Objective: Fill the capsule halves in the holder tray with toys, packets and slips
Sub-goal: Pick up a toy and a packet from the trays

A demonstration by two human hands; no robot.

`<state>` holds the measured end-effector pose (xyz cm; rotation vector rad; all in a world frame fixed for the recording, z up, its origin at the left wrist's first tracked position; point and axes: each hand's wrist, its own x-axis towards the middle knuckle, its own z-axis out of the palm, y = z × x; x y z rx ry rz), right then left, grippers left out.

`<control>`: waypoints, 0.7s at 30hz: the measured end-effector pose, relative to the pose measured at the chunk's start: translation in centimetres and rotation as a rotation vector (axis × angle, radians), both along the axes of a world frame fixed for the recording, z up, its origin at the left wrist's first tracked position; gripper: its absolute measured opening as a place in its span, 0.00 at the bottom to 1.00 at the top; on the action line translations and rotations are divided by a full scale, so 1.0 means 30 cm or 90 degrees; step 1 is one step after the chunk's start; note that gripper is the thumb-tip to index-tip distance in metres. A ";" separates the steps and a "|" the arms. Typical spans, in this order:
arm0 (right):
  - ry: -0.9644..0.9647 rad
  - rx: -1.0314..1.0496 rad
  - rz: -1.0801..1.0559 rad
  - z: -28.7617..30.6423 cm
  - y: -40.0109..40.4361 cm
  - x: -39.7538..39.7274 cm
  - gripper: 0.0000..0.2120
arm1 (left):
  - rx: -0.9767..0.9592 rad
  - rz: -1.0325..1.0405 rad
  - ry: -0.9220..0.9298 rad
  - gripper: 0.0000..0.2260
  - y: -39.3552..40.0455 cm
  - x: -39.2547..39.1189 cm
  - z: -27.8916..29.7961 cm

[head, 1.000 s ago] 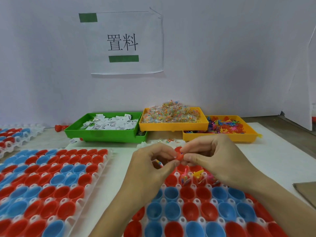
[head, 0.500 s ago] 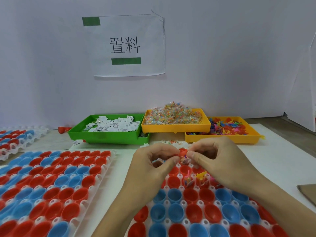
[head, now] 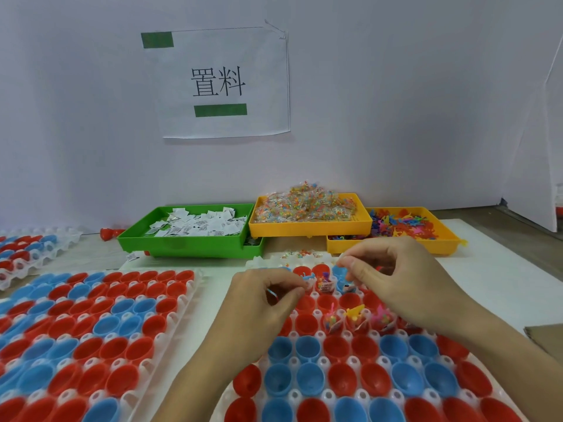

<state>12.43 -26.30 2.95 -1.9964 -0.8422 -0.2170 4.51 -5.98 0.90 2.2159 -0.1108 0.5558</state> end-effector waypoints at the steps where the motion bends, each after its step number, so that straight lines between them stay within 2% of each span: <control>1: -0.004 -0.004 -0.001 -0.001 -0.002 0.002 0.06 | 0.043 0.004 0.007 0.10 -0.005 0.000 -0.004; 5: -0.017 -0.014 -0.007 -0.002 -0.006 0.010 0.06 | 0.143 0.008 0.024 0.06 -0.017 0.002 -0.011; 12: -0.023 -0.039 -0.036 0.000 -0.006 0.021 0.07 | 0.236 -0.008 0.039 0.08 -0.031 0.014 -0.026; 17: -0.009 -0.155 -0.088 0.071 0.003 0.132 0.05 | 0.195 -0.002 0.033 0.07 -0.026 0.017 -0.028; 21: -0.026 -0.238 -0.128 0.132 0.083 0.309 0.09 | 0.158 0.006 -0.001 0.07 -0.016 0.012 -0.023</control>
